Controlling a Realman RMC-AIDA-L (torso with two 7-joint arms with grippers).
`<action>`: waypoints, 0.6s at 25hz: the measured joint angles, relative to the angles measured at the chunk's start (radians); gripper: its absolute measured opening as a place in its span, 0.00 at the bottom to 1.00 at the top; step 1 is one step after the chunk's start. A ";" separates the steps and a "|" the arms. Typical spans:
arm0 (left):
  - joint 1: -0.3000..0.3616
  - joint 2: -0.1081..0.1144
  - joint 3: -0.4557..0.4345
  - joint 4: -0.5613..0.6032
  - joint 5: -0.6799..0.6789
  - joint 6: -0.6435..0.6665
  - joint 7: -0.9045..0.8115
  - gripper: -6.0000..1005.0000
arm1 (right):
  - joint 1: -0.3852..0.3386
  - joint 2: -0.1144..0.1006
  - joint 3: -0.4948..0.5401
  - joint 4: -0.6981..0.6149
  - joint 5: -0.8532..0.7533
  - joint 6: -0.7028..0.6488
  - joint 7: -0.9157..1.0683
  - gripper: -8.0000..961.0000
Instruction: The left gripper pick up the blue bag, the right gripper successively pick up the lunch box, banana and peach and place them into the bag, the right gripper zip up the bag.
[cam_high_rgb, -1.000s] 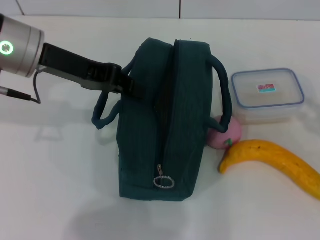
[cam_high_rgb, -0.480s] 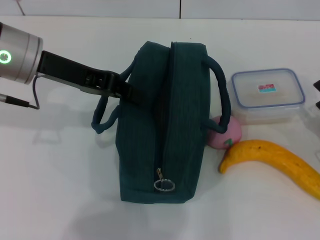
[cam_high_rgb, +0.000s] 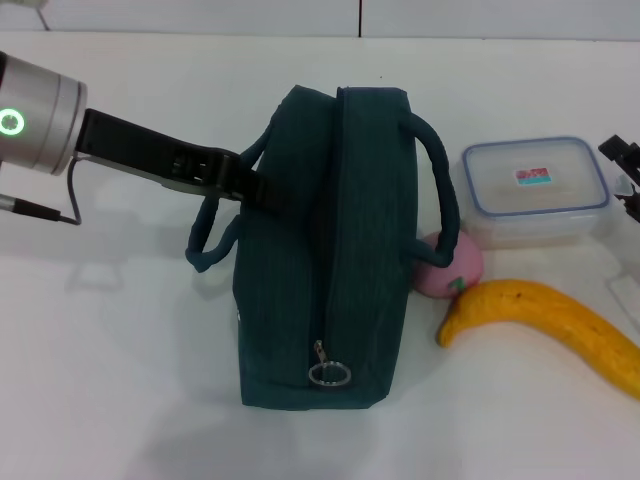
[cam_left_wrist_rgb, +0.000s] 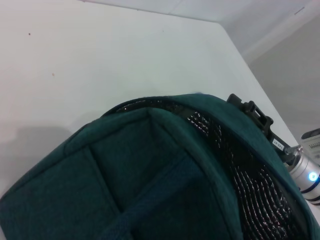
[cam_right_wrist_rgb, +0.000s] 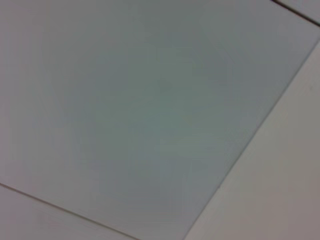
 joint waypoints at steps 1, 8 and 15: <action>0.001 0.000 0.000 0.001 0.000 0.000 0.000 0.06 | 0.004 0.000 0.000 0.000 0.000 0.000 0.000 0.79; 0.003 -0.001 0.000 0.001 0.000 0.000 0.000 0.06 | 0.012 0.000 -0.028 -0.002 -0.001 -0.009 0.001 0.78; 0.005 0.000 0.000 0.001 0.000 0.000 0.000 0.06 | 0.006 -0.002 -0.038 -0.005 -0.001 -0.012 0.057 0.77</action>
